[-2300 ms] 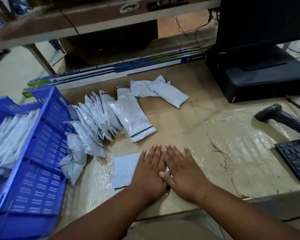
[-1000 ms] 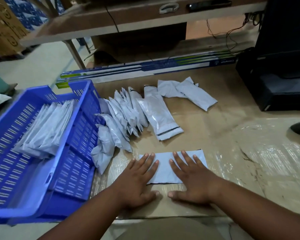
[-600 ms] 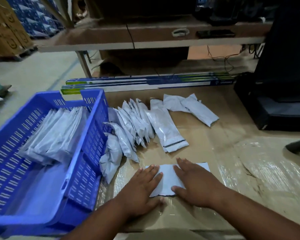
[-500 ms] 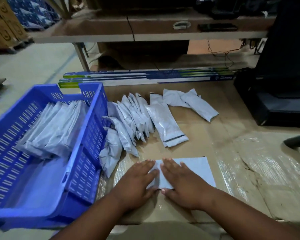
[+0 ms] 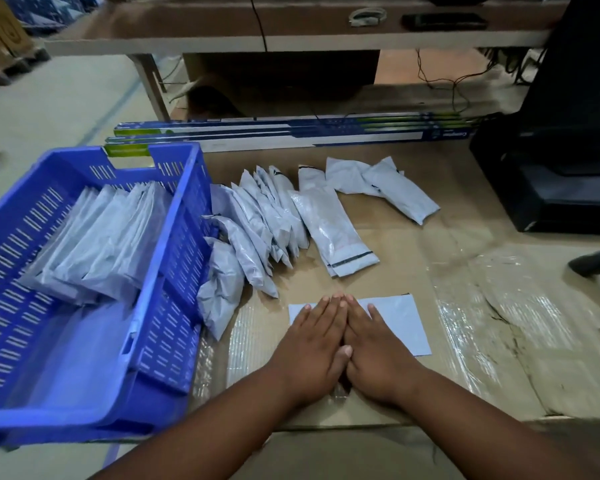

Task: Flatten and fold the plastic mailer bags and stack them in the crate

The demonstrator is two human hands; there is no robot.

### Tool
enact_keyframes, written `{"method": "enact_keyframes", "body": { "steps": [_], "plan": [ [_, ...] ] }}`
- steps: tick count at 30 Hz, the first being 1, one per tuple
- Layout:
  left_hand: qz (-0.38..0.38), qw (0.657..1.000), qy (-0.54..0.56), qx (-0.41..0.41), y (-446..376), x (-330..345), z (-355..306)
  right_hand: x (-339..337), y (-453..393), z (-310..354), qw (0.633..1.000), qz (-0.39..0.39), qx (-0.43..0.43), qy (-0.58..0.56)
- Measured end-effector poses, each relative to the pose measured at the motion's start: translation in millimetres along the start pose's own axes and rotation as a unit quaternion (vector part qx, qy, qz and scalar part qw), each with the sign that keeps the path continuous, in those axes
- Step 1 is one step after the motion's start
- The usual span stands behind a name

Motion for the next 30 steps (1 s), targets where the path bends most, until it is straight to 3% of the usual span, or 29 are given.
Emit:
{"method": "enact_keyframes", "body": {
  "steps": [4, 10, 13, 15, 18, 21, 24, 30],
  "plan": [
    [0.023, 0.999, -0.036, -0.025, 14, 12, 17, 14, 5, -22, 0.999, -0.023, 0.038, 0.006],
    [0.076, 0.984, -0.070, -0.147, 66, -3, 49, 4, 38, -102, 0.992, -0.025, 0.116, 0.048],
    [0.059, 0.982, -0.059, -0.167, 66, -25, 43, -7, 46, -125, 0.985, -0.016, 0.170, 0.025],
    [-0.008, 0.988, -0.043, -0.148, 44, -41, 27, -16, 39, -113, 0.989, -0.017, 0.147, 0.023],
    [-0.078, 0.996, -0.045, -0.017, -12, -36, -9, -24, 15, -73, 0.996, -0.049, 0.071, 0.024],
    [-0.025, 1.000, 0.014, -0.010, -55, -11, -22, -16, -2, -57, 0.997, -0.032, 0.064, -0.021],
    [0.031, 0.998, -0.043, -0.035, -54, 15, -7, -1, 4, -78, 0.997, -0.039, 0.066, -0.016],
    [0.045, 0.994, -0.081, -0.050, -46, 24, 5, -3, 30, -128, 0.993, -0.043, 0.107, 0.037]
  ]
}}
Point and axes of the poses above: each hand's wrist, its own y-axis away from the middle knuckle, its own x-axis out of the palm, z = x × y, the point moved 4 cm from there along -y, towards the middle knuckle, and after that the axes turned 7 degrees about x, right-handed, at the moved point
